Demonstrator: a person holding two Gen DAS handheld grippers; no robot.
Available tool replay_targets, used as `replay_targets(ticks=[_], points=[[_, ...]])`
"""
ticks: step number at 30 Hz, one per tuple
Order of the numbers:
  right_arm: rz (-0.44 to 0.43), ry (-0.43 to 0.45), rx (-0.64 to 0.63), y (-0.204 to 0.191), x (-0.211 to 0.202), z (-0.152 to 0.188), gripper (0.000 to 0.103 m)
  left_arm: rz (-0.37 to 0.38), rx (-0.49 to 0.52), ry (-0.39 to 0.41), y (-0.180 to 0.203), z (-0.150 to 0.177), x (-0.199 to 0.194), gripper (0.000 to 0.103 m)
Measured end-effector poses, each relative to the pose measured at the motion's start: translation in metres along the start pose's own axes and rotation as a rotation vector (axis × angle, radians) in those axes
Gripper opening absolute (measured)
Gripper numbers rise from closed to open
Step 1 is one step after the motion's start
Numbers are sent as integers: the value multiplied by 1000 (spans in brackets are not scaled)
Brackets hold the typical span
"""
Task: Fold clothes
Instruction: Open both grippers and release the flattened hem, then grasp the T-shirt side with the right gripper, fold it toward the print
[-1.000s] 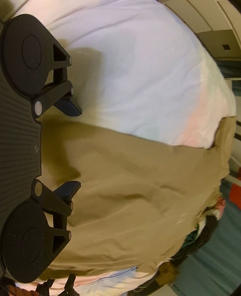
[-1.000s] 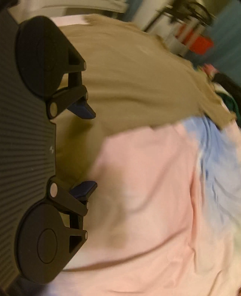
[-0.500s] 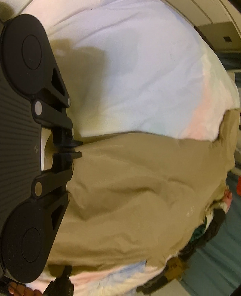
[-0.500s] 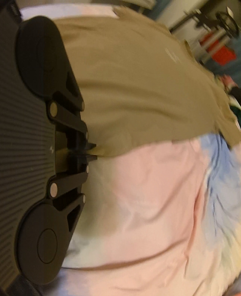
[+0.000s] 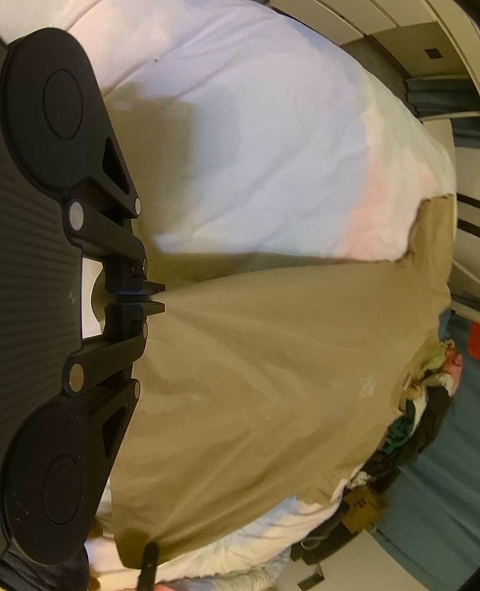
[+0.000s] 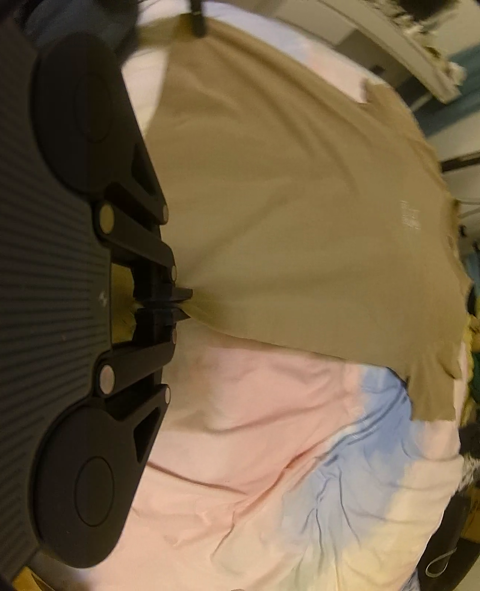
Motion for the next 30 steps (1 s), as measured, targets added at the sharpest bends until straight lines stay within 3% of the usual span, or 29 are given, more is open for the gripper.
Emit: replay_targets(ticks=[2, 4, 6, 8, 10, 12, 16, 20, 23, 26, 30], points=[[-10, -8, 0, 3, 3, 3, 7, 1, 13, -17, -9, -1, 17, 6], [-49, 35, 17, 6, -5, 2, 9, 4, 5, -35, -11, -2, 17, 15], [-96, 78, 34, 7, -15, 1, 13, -11, 13, -29, -9, -8, 18, 38], [-131, 120, 59, 11, -26, -4, 28, -52, 69, 28, 0, -13, 11, 53], [-163, 193, 89, 15, -35, -12, 69, -93, 136, 103, 15, -18, 3, 66], [-189, 283, 119, 19, -37, -25, 76, -93, 165, 187, 35, -26, -4, 79], [-284, 437, 267, 43, -13, -67, 76, -18, 179, 332, 74, -40, 5, 88], [-347, 561, 511, 87, 48, -110, 75, 55, 189, 387, 109, -54, 52, 93], [-415, 550, 707, 121, 100, -136, 78, 65, 169, 371, 112, -59, 91, 93], [-477, 570, 761, 142, 133, -161, 78, 4, 166, 320, 107, -60, 126, 91], [-527, 589, 826, 164, 182, -194, 78, 7, 163, 324, 100, -61, 150, 91]])
Point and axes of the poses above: each gripper's, at about its wrist camera, not at the fingertips, and x roughly the way its jaws point, y to its right, z to its underside, the point moved 2 cm from there along x, roughly the way its jaws point, and after that the axes turned 6 degrees about x, right-handed, at the moved point
